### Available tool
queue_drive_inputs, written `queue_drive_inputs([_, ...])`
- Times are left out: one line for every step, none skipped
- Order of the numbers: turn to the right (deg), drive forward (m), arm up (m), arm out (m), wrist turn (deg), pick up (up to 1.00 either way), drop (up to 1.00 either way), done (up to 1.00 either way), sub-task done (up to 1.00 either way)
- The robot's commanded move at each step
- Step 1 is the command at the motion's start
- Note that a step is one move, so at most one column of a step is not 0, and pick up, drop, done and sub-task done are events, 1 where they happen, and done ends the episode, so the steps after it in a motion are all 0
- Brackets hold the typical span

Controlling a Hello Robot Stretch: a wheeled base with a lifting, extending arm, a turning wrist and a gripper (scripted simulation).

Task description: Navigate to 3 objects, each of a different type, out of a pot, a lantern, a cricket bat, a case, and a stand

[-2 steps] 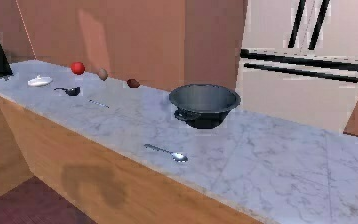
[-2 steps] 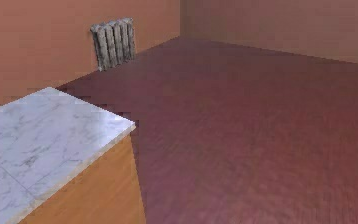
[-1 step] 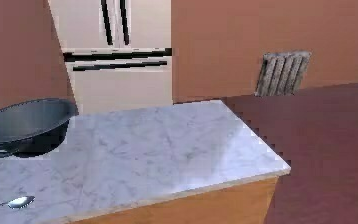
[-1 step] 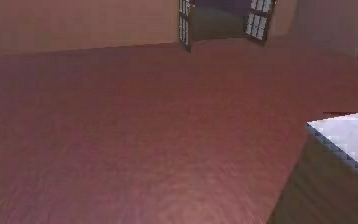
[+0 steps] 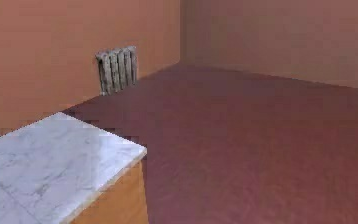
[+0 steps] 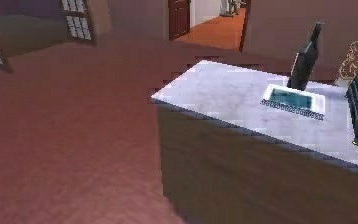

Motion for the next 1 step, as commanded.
queue_drive_inputs([45.0, 0.00, 0.00, 0.00, 0.0, 0.00, 0.00, 0.00, 0.00])
